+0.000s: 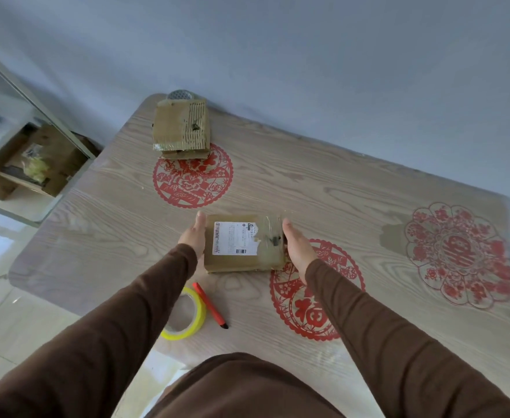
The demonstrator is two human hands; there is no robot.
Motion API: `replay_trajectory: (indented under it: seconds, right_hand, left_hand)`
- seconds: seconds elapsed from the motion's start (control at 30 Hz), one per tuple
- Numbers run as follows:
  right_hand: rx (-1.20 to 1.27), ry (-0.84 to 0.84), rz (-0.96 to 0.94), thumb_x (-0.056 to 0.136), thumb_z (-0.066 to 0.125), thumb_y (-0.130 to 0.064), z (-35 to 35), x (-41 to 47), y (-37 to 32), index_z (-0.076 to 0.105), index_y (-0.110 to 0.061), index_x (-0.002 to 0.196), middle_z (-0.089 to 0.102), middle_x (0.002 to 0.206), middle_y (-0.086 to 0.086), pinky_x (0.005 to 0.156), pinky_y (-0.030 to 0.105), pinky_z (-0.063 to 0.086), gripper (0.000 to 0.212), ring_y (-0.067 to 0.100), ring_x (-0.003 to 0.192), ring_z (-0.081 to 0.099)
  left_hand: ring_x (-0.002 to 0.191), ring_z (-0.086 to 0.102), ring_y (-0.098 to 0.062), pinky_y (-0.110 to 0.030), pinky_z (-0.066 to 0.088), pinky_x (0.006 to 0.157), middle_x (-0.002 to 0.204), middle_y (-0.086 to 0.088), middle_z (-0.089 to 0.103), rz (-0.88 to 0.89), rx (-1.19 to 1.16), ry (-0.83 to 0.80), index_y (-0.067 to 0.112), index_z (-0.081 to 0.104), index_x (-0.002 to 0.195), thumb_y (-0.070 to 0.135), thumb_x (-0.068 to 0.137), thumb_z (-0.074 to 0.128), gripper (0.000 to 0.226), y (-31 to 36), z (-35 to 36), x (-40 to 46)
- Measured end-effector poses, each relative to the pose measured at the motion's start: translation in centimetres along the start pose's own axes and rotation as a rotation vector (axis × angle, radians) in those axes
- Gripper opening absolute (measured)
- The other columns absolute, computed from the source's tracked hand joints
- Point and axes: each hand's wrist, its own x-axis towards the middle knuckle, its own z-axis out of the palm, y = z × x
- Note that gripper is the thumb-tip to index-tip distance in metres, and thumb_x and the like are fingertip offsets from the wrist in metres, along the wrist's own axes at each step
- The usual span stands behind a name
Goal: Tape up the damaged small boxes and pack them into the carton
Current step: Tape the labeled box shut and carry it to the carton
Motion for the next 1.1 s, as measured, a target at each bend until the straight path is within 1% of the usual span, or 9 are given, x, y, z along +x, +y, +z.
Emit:
replay_trajectory:
  seconds: [0.1, 0.17, 0.23, 0.33, 0.43, 0.53, 0.67, 0.8, 1.1]
  right_hand:
    - [0.129, 0.14, -0.097, 0.1, 0.031, -0.065, 0.5, -0.5, -1.0, 0.045, -0.02, 0.138, 0.054, 0.135, 0.002, 0.099, 0.032, 0.041, 0.06, 0.019, 0.125, 0.051]
    - [0.215, 0.248, -0.131, 0.101, 0.041, -0.058, 0.7, -0.7, -1.0, 0.048, -0.017, 0.115, 0.051, 0.105, -0.002, 0.081, 0.028, 0.043, 0.043, 0.013, 0.097, 0.05]
    - [0.208, 0.277, -0.14, 0.1, 0.056, -0.043, 0.6, -0.7, -0.4, 0.049, -0.011, 0.109, 0.051, 0.099, -0.001, 0.076, 0.026, 0.044, 0.034, 0.014, 0.09, 0.051]
    - [0.165, 0.244, -0.156, 0.099, 0.06, -0.024, 0.8, -1.0, 0.7, 0.048, -0.012, 0.126, 0.056, 0.116, -0.001, 0.076, 0.014, 0.046, 0.031, 0.016, 0.109, 0.057]
    - [0.054, 0.163, -0.264, 0.106, 0.046, -0.019, 0.9, -0.9, 1.3, 0.028, -0.029, 0.155, 0.034, 0.154, -0.013, 0.104, 0.01, 0.033, 0.054, 0.001, 0.14, 0.034]
    - [-0.009, 0.106, -0.307, 0.109, 0.035, -0.021, 1.5, -0.1, 0.9, 0.015, -0.034, 0.16, 0.01, 0.168, -0.011, 0.123, 0.025, 0.011, 0.057, 0.002, 0.152, 0.009]
    - [-0.156, 0.262, -0.247, 0.108, 0.033, -0.044, 3.1, 0.9, 0.2, 0.015, -0.023, 0.161, 0.024, 0.166, -0.002, 0.108, 0.017, 0.025, 0.06, 0.014, 0.148, 0.032]
    - [-0.356, 0.425, -0.24, 0.106, 0.036, -0.046, 3.7, 1.5, 0.9, 0.032, -0.022, 0.152, 0.062, 0.135, 0.005, 0.079, 0.029, 0.05, 0.052, 0.021, 0.106, 0.066]
    - [-0.478, 0.417, -0.105, 0.103, 0.031, -0.056, 2.9, 1.4, 0.2, 0.034, -0.033, 0.146, 0.057, 0.118, 0.008, 0.079, 0.036, 0.049, 0.049, 0.023, 0.094, 0.061]
  left_hand:
    - [0.098, 0.058, -0.021, -0.036, 0.047, 0.091, 0.108, -0.002, 0.062, 0.139, -0.169, 0.045, 0.013, 0.059, 0.121, 0.065, 0.097, 0.04, 0.061, 1.1, 0.4, -1.5]
    - [0.084, 0.053, -0.015, -0.034, 0.045, 0.078, 0.092, 0.002, 0.055, 0.26, -0.273, 0.092, 0.014, 0.055, 0.104, 0.047, 0.099, 0.055, 0.033, 0.5, 0.7, -1.7]
    - [0.091, 0.06, -0.022, -0.036, 0.052, 0.081, 0.095, -0.001, 0.058, 0.293, -0.245, 0.116, 0.014, 0.051, 0.101, 0.026, 0.095, 0.066, 0.02, -0.5, 1.0, -2.3]
    - [0.113, 0.06, -0.028, -0.05, 0.052, 0.1, 0.115, -0.005, 0.059, 0.311, -0.206, 0.089, 0.018, 0.048, 0.114, 0.011, 0.092, 0.068, 0.031, -2.3, 1.1, -2.2]
    - [0.127, 0.052, -0.019, -0.038, 0.05, 0.104, 0.14, 0.001, 0.047, 0.396, -0.214, -0.003, 0.031, 0.04, 0.141, 0.005, 0.095, 0.058, 0.055, -2.0, 0.8, -2.5]
    - [0.12, 0.052, 0.004, -0.011, 0.046, 0.09, 0.143, 0.014, 0.043, 0.4, -0.287, -0.073, 0.036, 0.034, 0.151, 0.011, 0.102, 0.047, 0.056, -0.4, 1.2, -2.7]
    - [0.103, 0.061, -0.023, -0.033, 0.048, 0.085, 0.116, -0.001, 0.061, 0.379, -0.012, 0.1, 0.033, 0.045, 0.131, 0.041, 0.101, 0.05, 0.032, -0.1, 2.6, -1.8]
    - [0.095, 0.06, -0.027, -0.04, 0.051, 0.083, 0.108, -0.005, 0.063, 0.447, 0.127, 0.212, 0.029, 0.043, 0.117, 0.045, 0.1, 0.049, 0.024, -1.3, 3.3, -0.5]
    - [0.092, 0.059, -0.024, -0.037, 0.049, 0.08, 0.103, -0.002, 0.061, 0.395, 0.075, 0.135, 0.027, 0.044, 0.112, 0.044, 0.101, 0.049, 0.021, -0.3, 2.7, -0.9]
